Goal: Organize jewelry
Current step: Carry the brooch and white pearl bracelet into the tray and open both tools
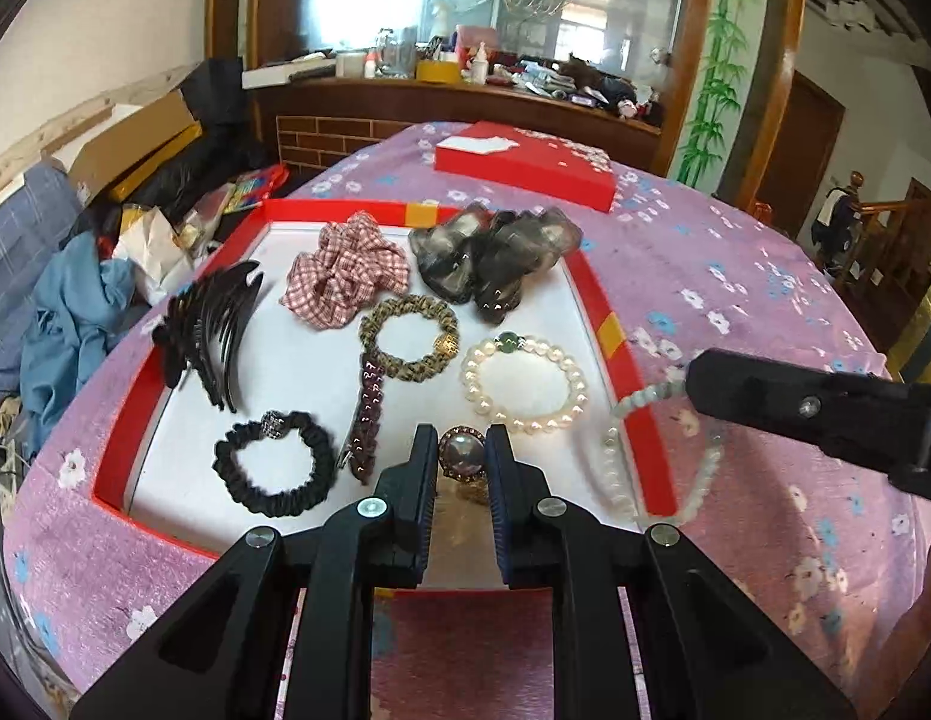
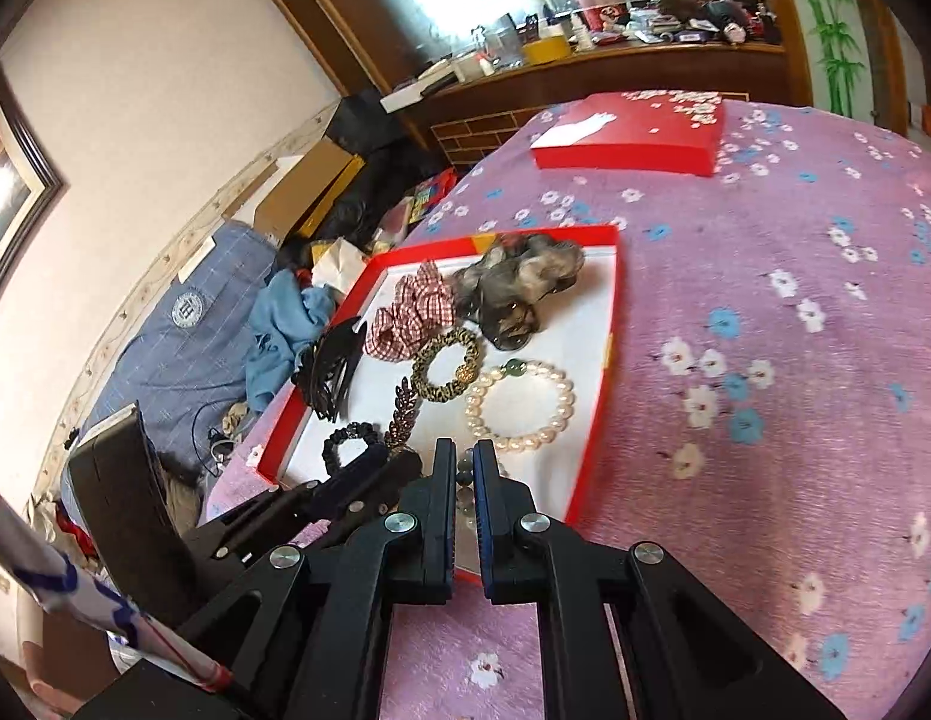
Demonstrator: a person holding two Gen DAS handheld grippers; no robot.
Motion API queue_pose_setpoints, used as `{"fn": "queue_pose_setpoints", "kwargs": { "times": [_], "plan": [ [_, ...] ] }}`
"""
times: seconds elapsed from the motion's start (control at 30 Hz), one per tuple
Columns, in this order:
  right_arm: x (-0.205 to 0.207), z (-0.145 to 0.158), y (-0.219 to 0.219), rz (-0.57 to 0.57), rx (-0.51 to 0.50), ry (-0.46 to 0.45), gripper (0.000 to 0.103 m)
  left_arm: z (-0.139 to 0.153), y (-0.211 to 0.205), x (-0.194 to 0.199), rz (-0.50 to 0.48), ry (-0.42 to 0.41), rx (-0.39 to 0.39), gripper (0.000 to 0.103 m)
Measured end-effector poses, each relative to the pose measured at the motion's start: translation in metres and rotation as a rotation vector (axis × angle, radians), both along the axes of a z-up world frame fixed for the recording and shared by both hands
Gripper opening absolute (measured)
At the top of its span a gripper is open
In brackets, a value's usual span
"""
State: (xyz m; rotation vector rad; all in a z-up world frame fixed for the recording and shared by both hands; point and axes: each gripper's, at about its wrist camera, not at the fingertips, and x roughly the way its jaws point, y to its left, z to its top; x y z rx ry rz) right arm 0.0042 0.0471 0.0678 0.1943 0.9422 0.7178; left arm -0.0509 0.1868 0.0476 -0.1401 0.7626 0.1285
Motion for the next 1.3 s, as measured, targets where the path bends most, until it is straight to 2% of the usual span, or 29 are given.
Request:
{"fn": "queue_pose_setpoints", "kwargs": {
  "times": [0.1,0.23,0.33,0.43,0.47,0.53,0.9,0.97,1.03,1.3],
  "plan": [
    [0.007,-0.014,0.004,-0.008,-0.030,0.021,0.007,-0.002,0.001,0.000,0.001,-0.005,0.007,0.015],
    [0.014,-0.033,0.009,-0.051,-0.155,0.008,0.007,-0.002,-0.001,-0.001,0.009,-0.014,0.015,0.015],
    [0.017,-0.041,0.007,-0.038,-0.150,0.027,0.007,-0.003,-0.004,0.000,0.016,-0.027,0.040,0.017],
    [0.016,-0.039,0.008,-0.036,-0.166,0.004,0.007,-0.003,-0.006,0.000,0.014,-0.033,0.040,0.032],
    [0.015,-0.038,0.007,-0.039,-0.165,-0.003,0.009,-0.003,-0.007,0.001,0.017,-0.032,0.042,0.034],
    [0.013,-0.037,0.006,-0.036,-0.153,-0.002,0.012,-0.002,-0.006,0.001,0.021,-0.035,0.039,0.034],
    [0.006,-0.025,-0.009,-0.066,-0.123,-0.033,0.014,-0.002,-0.007,0.000,0.039,-0.033,0.057,0.036],
    [0.004,-0.023,-0.014,-0.078,-0.125,-0.040,0.024,-0.002,-0.008,-0.001,0.042,-0.036,0.064,0.039],
    [0.001,-0.022,-0.018,-0.088,-0.129,-0.047,0.029,-0.001,-0.009,-0.002,0.046,-0.039,0.070,0.042],
    [-0.005,-0.026,-0.032,-0.114,-0.162,-0.047,0.030,-0.001,-0.009,-0.005,0.058,-0.035,0.093,0.055]
  ]
}}
